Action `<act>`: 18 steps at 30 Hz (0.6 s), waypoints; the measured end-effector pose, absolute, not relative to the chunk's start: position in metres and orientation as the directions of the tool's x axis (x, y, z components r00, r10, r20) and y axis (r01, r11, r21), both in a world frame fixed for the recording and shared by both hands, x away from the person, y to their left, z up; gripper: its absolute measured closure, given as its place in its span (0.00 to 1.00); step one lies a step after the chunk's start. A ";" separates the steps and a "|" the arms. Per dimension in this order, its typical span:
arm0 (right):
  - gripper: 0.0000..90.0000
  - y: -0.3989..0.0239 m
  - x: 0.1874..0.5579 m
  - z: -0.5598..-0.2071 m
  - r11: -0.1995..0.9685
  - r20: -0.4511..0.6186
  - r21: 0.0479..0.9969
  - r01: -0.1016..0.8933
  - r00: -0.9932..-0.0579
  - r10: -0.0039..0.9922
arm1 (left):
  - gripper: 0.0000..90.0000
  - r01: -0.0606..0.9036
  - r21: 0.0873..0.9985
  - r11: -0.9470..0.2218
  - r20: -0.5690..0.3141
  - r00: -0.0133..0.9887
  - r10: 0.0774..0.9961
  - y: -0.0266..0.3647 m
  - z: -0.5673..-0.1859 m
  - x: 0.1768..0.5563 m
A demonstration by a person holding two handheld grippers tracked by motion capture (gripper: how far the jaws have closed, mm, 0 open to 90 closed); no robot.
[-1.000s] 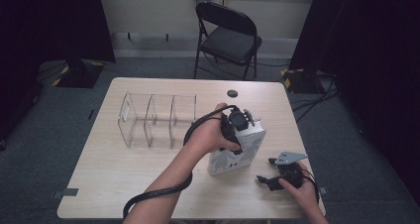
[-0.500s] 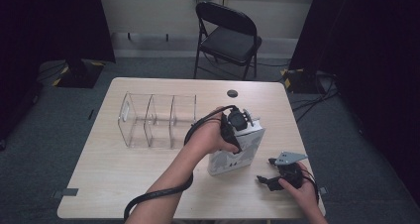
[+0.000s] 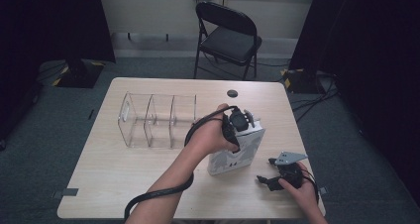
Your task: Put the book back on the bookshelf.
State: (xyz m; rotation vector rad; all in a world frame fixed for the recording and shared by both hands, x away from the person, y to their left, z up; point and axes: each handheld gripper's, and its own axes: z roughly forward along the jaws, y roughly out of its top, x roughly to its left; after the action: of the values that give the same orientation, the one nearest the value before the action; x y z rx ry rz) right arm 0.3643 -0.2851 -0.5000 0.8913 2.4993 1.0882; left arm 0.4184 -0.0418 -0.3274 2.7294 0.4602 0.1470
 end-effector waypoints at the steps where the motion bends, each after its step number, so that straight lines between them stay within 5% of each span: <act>1: 0.15 -0.285 0.364 -0.500 0.527 -0.004 0.733 0.429 -0.773 0.634 | 0.51 0.295 0.377 -0.878 0.036 0.942 0.332 -0.041 -0.326 0.418; 18: 0.15 -0.285 0.365 -0.500 0.528 -0.005 0.733 0.428 -0.774 0.633 | 0.58 0.410 0.368 -0.835 0.009 0.896 0.444 -0.039 -0.319 0.411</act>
State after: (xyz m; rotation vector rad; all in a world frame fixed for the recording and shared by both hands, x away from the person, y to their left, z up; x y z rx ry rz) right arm 0.3646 -0.2853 -0.5000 0.8890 2.4996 1.0889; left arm 0.4105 -0.0394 -0.3192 2.7014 0.6307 0.1322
